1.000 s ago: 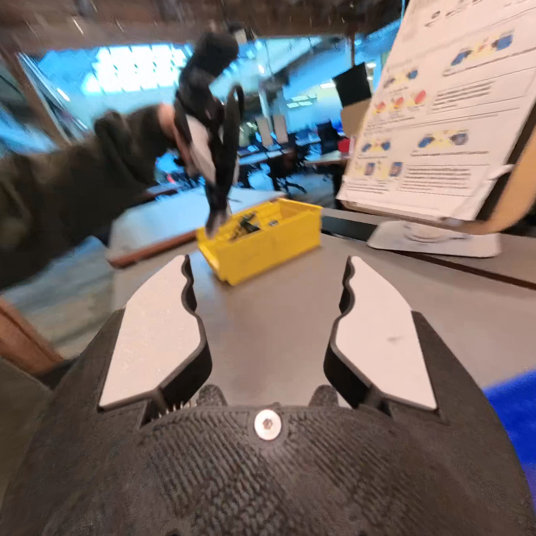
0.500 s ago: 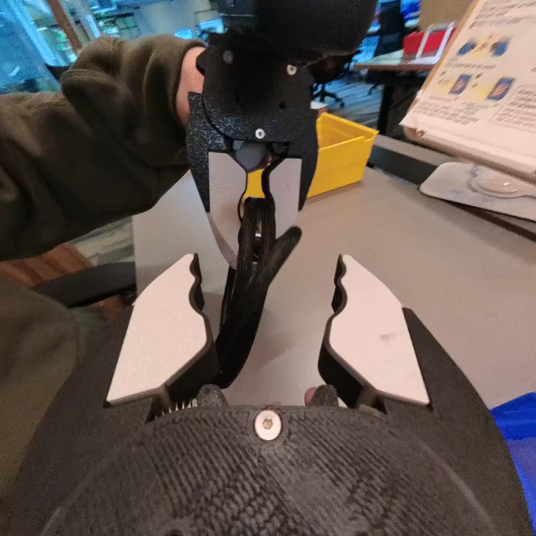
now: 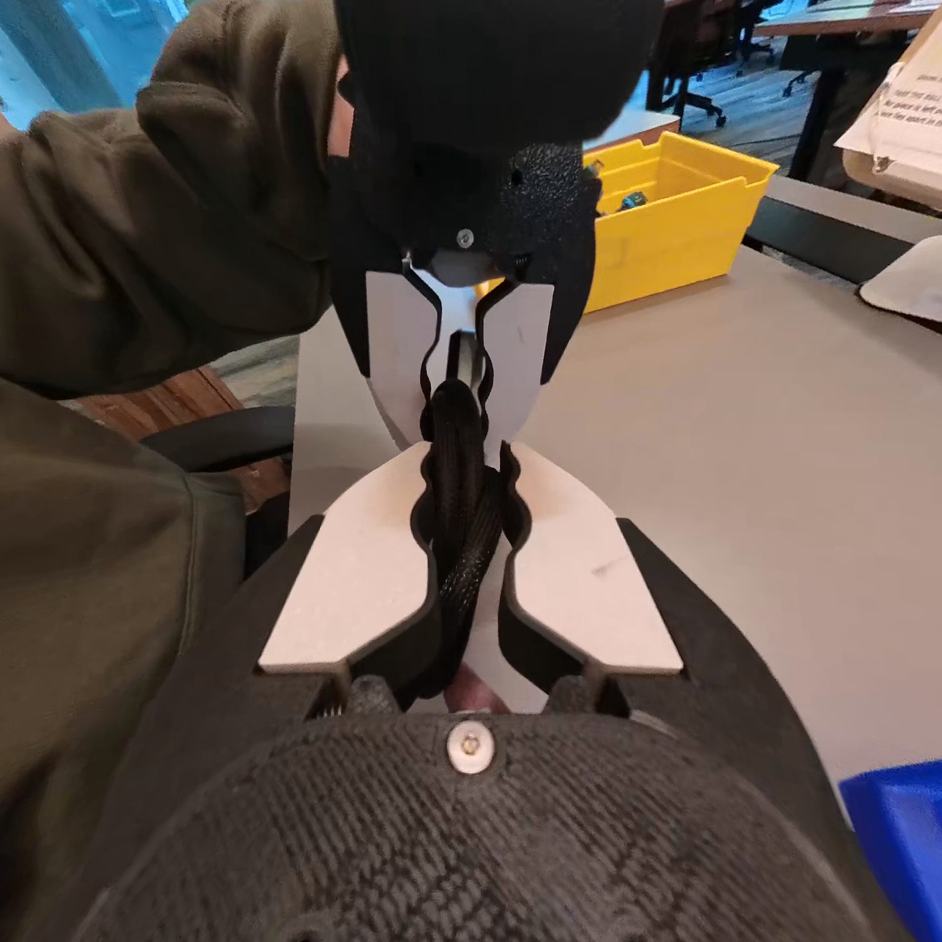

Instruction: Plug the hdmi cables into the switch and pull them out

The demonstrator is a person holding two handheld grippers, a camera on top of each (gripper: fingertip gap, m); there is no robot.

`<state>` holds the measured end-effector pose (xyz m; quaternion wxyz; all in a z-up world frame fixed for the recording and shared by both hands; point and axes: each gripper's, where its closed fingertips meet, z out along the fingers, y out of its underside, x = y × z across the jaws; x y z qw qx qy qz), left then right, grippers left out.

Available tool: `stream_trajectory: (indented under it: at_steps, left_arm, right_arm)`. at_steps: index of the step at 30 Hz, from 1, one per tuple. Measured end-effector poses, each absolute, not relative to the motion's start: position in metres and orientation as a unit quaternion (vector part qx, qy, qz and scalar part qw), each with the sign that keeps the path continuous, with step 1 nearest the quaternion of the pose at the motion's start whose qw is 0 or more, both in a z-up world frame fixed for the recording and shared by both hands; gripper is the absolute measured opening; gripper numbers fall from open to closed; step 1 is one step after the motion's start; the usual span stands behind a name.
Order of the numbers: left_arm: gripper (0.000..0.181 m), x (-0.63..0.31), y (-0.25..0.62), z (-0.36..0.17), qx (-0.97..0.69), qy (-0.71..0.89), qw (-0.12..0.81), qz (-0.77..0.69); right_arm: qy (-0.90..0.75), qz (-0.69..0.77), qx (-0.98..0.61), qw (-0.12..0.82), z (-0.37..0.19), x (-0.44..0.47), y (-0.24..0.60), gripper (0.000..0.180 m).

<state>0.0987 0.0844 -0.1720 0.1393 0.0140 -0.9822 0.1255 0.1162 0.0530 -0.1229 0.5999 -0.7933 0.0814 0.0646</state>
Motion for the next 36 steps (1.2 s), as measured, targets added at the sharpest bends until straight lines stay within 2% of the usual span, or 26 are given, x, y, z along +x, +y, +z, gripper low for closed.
stream_trajectory:
  at_steps: [1,4,9,12,14,18,19,22,26,27,31,36]
  left_arm:
    - [0.026,0.098,0.083,-0.169,0.021,-0.979,0.144,0.143]
    - [0.033,0.111,0.080,-0.145,0.055,-0.965,0.116,0.228]
    - [0.054,0.150,0.099,-0.087,0.149,-0.897,-0.035,0.414]
    - [0.064,0.156,0.117,-0.090,0.214,-0.823,-0.074,0.521]
    - [0.075,0.154,0.121,-0.109,0.253,-0.776,-0.049,0.575]
    - [0.077,0.139,0.113,-0.115,0.275,-0.674,0.050,0.684]
    - [0.069,0.135,0.110,-0.117,0.276,-0.663,0.072,0.692]
    - [0.026,0.128,0.104,-0.135,0.287,-0.673,0.091,0.675]
    - [0.022,0.120,0.101,-0.143,0.325,-0.652,0.164,0.665]
    - [0.022,0.118,0.101,-0.142,0.335,-0.641,0.190,0.663]
    - [0.022,0.115,0.104,-0.137,0.378,-0.579,0.295,0.659]
    - [0.022,0.116,0.105,-0.143,0.416,-0.552,0.341,0.638]
  right_arm:
    - [0.085,0.071,-0.790,0.603,-0.122,0.117,0.052,0.023]
    - [0.125,0.097,-0.755,0.636,-0.113,0.132,0.044,0.022]
    - [0.231,0.145,-0.641,0.717,-0.095,0.172,0.016,0.022]
    - [0.257,0.187,-0.580,0.750,-0.083,0.181,0.004,0.023]
    - [0.248,0.213,-0.570,0.753,-0.078,0.176,0.006,0.023]
    - [0.249,0.243,-0.578,0.738,-0.083,0.163,0.028,0.023]
    - [0.254,0.255,-0.576,0.734,-0.086,0.161,0.034,0.023]
    - [0.273,0.293,-0.558,0.727,-0.095,0.159,0.046,0.023]
    - [0.292,0.316,-0.569,0.701,-0.113,0.163,0.045,0.024]
    - [0.285,0.302,-0.585,0.697,-0.116,0.163,0.044,0.026]
    - [0.261,0.172,-0.674,0.669,-0.126,0.170,0.028,0.072]
    - [0.170,-0.035,-0.762,0.623,-0.122,0.169,0.003,0.077]
